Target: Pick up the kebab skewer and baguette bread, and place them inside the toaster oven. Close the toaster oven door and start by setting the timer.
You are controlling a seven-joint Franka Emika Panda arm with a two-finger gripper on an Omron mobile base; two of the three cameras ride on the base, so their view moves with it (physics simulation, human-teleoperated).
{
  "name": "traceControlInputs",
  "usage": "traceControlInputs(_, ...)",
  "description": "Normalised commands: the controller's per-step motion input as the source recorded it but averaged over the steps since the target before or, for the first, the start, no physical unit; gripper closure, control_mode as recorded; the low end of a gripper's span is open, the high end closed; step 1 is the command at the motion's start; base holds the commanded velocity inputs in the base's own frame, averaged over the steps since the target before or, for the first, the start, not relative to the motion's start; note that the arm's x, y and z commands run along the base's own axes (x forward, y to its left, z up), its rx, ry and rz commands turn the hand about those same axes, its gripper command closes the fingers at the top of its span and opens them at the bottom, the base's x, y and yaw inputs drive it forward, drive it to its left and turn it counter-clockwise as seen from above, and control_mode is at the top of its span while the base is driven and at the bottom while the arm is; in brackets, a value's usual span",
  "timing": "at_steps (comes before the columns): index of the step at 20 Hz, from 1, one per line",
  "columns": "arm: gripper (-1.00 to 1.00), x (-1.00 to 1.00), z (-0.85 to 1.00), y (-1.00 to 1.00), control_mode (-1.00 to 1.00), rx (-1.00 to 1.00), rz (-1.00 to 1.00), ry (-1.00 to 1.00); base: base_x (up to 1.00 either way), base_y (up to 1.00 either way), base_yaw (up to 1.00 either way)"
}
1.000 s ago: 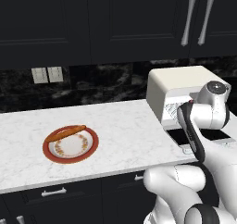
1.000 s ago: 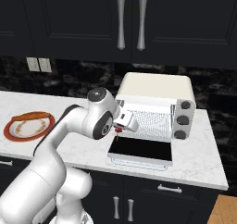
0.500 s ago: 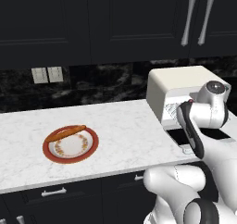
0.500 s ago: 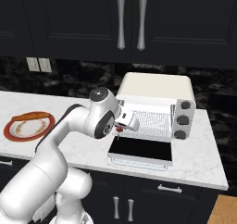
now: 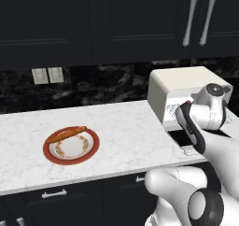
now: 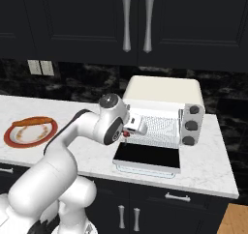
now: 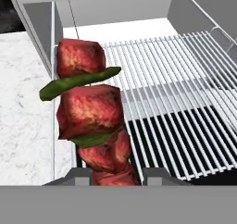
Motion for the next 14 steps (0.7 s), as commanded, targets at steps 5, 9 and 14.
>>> traceControlInputs(5,1.0,0.28,-0.11,0.0,-1.0,0.0,0.08,0.02,0.0,0.0,0.0)
traceControlInputs(9,1.0,0.29,-0.25,0.0,-1.0,0.0,0.04,0.05,0.0,0.0,0.0)
traceControlInputs(14,1.0,0.33,-0.3,0.0,-1.0,0.0,0.03,0.07,0.0,0.0,0.0)
